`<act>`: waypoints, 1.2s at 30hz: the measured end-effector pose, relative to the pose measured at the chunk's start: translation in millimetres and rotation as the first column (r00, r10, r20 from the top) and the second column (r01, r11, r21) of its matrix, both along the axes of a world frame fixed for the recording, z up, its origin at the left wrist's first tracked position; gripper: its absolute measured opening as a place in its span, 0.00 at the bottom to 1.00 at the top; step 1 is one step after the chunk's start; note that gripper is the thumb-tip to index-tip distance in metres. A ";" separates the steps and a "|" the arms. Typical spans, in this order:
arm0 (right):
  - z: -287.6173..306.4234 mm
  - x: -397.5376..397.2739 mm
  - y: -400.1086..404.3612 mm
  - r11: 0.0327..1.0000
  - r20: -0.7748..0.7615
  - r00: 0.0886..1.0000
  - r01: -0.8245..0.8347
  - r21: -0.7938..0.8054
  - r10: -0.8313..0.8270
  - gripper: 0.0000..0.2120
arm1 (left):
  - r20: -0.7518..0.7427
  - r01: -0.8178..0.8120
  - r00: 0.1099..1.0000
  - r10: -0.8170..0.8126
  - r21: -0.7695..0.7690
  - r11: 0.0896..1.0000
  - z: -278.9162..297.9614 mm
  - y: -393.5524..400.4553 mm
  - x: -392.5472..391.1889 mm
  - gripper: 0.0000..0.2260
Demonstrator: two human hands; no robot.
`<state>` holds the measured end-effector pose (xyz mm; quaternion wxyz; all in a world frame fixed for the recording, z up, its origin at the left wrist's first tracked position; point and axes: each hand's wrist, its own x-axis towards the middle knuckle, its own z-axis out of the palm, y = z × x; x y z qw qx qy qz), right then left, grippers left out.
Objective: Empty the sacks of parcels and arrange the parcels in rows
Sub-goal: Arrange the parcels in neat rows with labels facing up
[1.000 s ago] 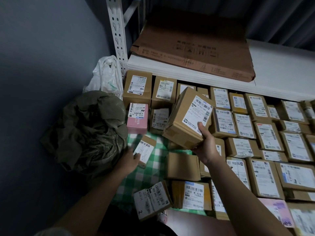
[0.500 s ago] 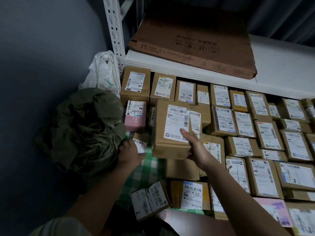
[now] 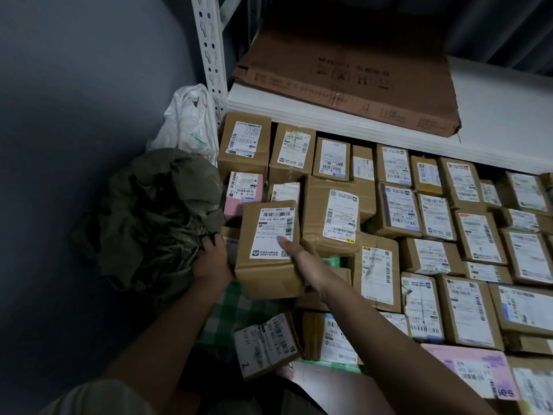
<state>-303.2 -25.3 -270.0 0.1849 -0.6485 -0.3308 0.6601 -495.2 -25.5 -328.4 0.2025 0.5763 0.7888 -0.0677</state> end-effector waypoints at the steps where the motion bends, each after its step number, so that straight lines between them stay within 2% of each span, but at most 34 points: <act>1: -0.4 -3.2 0.5 1.000 0.018 1.000 -0.002 0.000 0.002 0.41 | 0.007 0.006 1.000 -0.006 -0.007 1.000 0.0 0.0 -1.1 0.23; 3: -5.4 -9.7 4.2 1.000 0.033 0.999 -0.006 -0.009 0.006 0.44 | 0.029 0.023 0.999 -0.022 -0.012 1.000 -0.9 -0.9 -3.5 0.24; 7: -3.5 -16.8 5.8 0.999 0.022 0.999 0.048 -0.013 -0.048 0.36 | 0.070 0.051 0.996 -0.053 0.029 0.998 -3.9 -1.8 -10.7 0.19; 10: -2.7 -16.9 2.6 0.999 0.027 0.999 0.044 -0.003 -0.044 0.34 | 0.155 0.089 0.983 -0.097 0.059 0.994 -4.9 -1.0 -19.7 0.23; 15: 5.1 -17.5 -2.8 0.999 0.049 0.999 0.022 0.024 -0.023 0.35 | 0.240 0.324 0.914 -0.326 0.047 0.945 -10.8 -4.4 -23.2 0.28; 20: 10.5 -14.4 -0.9 1.000 0.022 1.000 0.020 0.006 -0.020 0.34 | -0.090 0.457 0.883 -0.460 -0.054 0.888 -7.7 -5.7 -17.7 0.30; 25: 12.0 -11.8 -3.7 1.000 0.022 1.000 -0.015 -0.006 0.015 0.37 | -0.116 0.442 0.887 -0.448 -0.071 0.894 -3.7 -6.4 -18.3 0.30; 36: 13.5 -12.3 -10.8 0.994 0.102 0.989 -0.109 0.025 0.106 0.40 | -0.194 0.510 0.829 -0.525 -0.125 0.851 -1.8 -8.0 -32.2 0.31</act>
